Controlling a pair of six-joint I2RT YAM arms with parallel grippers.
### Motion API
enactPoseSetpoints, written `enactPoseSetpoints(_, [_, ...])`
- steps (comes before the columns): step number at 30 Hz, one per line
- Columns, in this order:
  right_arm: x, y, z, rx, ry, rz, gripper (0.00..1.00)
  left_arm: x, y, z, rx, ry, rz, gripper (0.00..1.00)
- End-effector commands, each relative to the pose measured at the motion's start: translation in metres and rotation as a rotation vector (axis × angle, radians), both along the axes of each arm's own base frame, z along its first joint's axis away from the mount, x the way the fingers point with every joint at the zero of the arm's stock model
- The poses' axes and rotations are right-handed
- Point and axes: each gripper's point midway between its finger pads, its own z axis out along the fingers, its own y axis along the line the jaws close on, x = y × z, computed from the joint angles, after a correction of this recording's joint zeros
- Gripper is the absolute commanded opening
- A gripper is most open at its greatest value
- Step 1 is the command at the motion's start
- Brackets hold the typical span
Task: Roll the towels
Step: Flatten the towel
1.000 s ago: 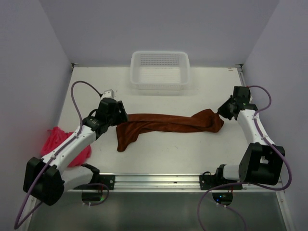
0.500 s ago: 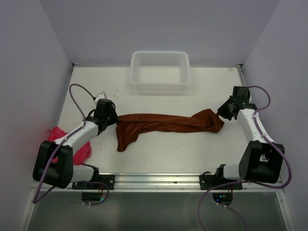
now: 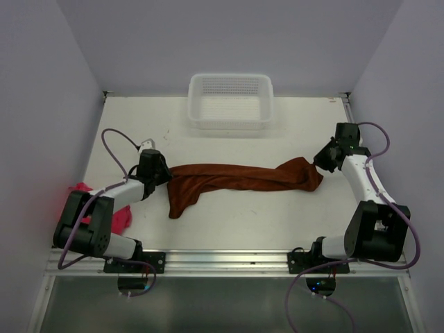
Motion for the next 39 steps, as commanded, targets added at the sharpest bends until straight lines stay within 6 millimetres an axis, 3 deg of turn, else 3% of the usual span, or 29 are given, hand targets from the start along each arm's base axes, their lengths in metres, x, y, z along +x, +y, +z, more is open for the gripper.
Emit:
enactPoseSetpoints(1, [0.005,-0.005,0.008,-0.023,-0.005,0.006,0.00,0.016,-0.003,0.012,-0.016,-0.103,-0.022,0.36])
enactPoseSetpoints(7, [0.005,-0.006,0.007,-0.028,0.001,0.004,0.00,0.018,-0.007,0.015,-0.036,-0.117,-0.037,0.21])
enactPoseSetpoints(15, [0.006,-0.005,0.006,-0.023,0.003,0.005,0.00,0.021,-0.011,0.038,-0.066,-0.119,-0.024,0.00])
enactPoseSetpoints(20, [0.006,-0.006,0.013,-0.027,-0.015,0.002,0.00,0.035,-0.022,0.070,-0.113,-0.136,-0.049,0.00])
enactPoseSetpoints(28, [0.006,-0.007,0.022,-0.039,-0.038,0.000,0.00,0.035,-0.034,0.088,-0.170,-0.100,-0.098,0.00])
enactPoseSetpoints(34, [0.015,-0.012,0.053,-0.061,-0.107,-0.021,0.00,0.051,-0.033,0.120,-0.220,-0.135,-0.089,0.00])
enactPoseSetpoints(39, [0.028,-0.018,0.095,-0.077,-0.176,-0.047,0.00,0.080,-0.022,0.172,-0.333,-0.206,-0.085,0.00])
